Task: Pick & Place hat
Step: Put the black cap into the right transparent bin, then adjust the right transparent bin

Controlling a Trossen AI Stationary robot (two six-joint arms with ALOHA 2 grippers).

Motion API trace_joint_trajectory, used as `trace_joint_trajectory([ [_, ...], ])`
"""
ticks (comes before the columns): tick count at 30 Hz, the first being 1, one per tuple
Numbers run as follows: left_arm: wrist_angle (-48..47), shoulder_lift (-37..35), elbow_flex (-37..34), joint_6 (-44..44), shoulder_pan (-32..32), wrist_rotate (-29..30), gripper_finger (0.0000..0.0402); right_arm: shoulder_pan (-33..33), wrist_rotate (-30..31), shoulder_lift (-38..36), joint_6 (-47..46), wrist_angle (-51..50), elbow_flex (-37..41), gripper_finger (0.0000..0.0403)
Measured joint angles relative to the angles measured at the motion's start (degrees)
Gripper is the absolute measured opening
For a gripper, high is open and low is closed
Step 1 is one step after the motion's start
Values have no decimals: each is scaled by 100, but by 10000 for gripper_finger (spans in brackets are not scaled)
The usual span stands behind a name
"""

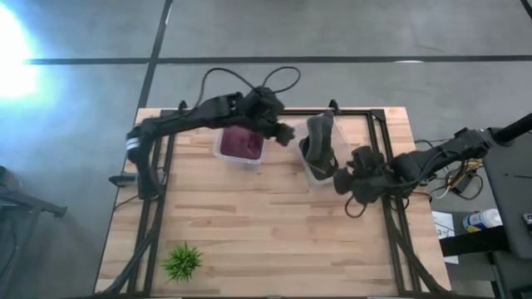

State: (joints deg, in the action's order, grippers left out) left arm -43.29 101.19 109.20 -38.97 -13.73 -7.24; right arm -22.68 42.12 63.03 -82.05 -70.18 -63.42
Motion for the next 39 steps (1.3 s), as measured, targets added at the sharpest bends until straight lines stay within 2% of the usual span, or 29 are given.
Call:
trace_joint_trajectory([
  [4, -364, -605, -379, 435, 425, 910, 124, 656, 474, -260, 126, 61, 2, 247],
  [7, -355, -1049, -861, 437, 742, 1418, 124, 1507, 435, -309, 940, 431, 7, 247],
  [13, -78, -1893, -2039, -62, 1064, 1789, 124, 3282, -495, -109, 2805, 1925, 16, 247],
  [17, 234, -2449, -2955, -660, 1162, 1796, 124, 4285, -1093, 167, 3033, 2038, 58, 247],
  [20, 636, -2899, -3654, -1097, 1257, 1893, 124, 4778, -1527, 400, 3306, 2334, 181, 247],
  [25, 1314, -3575, -4711, -1645, 1348, 1936, 124, 5135, -2617, 945, 3864, 3004, 291, 247],
  [30, 1588, -4086, -5408, -2019, 1354, 1931, 124, 5157, -3483, 1561, 3956, 2861, 323, 247],
  [34, 1584, -4389, -5687, -2117, 1356, 1895, 124, 5033, -3434, 1558, 3889, 2844, 316, 247],
  [39, 1584, -4653, -5722, -1818, 1356, 1992, 124, 4953, -2594, 944, 3878, 2858, 147, 247],
])
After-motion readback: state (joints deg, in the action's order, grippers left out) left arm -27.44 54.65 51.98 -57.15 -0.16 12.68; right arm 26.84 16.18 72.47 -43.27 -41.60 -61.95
